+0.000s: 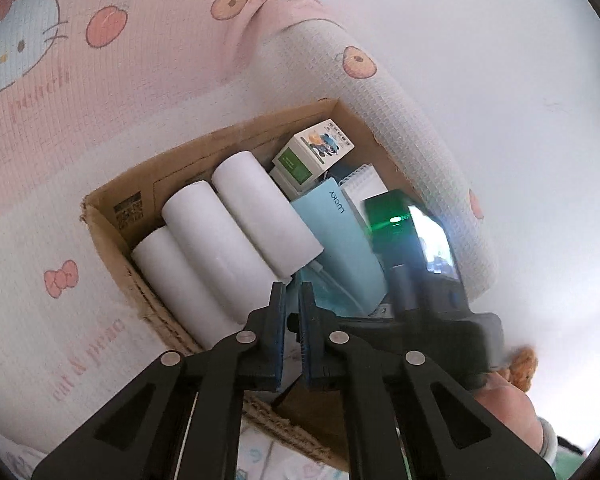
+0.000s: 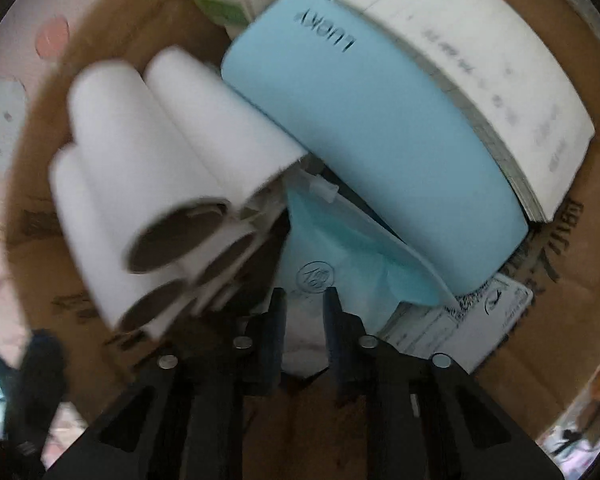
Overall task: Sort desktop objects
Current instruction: 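Press the pack deeper between the tubes and notebook with the right tool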
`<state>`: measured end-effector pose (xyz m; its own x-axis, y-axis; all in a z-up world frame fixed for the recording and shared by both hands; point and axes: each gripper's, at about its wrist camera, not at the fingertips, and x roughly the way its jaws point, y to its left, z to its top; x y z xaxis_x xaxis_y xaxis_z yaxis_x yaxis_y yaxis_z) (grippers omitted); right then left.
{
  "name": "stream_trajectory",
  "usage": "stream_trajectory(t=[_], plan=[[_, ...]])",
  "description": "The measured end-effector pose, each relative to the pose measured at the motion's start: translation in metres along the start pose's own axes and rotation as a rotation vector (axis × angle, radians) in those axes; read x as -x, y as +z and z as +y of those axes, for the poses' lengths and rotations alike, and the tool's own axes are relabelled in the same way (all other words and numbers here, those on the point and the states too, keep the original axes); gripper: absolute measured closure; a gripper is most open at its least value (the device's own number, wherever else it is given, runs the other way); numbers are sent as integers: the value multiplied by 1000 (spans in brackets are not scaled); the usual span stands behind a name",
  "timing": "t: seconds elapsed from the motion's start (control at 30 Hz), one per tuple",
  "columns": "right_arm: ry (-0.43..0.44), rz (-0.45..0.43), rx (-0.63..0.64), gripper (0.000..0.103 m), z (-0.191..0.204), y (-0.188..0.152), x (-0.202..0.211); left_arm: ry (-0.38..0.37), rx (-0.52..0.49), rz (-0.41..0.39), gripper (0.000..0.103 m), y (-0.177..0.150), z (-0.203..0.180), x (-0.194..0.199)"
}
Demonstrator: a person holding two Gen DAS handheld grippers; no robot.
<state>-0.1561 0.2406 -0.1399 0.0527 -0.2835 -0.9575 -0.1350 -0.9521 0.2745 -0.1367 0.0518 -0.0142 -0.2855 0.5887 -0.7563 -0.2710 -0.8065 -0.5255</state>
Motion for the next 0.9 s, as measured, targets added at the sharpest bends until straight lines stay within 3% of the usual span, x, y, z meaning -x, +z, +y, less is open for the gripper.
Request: stream_trajectory(t=[0.33,0.63,0.8,0.9], plan=[[-55,73,49,88,5,5,-27,-30,32,36,96,1,19,-14],[31,192,-9,88,-15,16,-45,-18,47,28,96,10,20,-13],[21,154,10,87,-14,6,-36,10,29,24,96,5,16,-5],[71,133,23,87,-15,-6,-20,33,19,21,92,3,13,-2]])
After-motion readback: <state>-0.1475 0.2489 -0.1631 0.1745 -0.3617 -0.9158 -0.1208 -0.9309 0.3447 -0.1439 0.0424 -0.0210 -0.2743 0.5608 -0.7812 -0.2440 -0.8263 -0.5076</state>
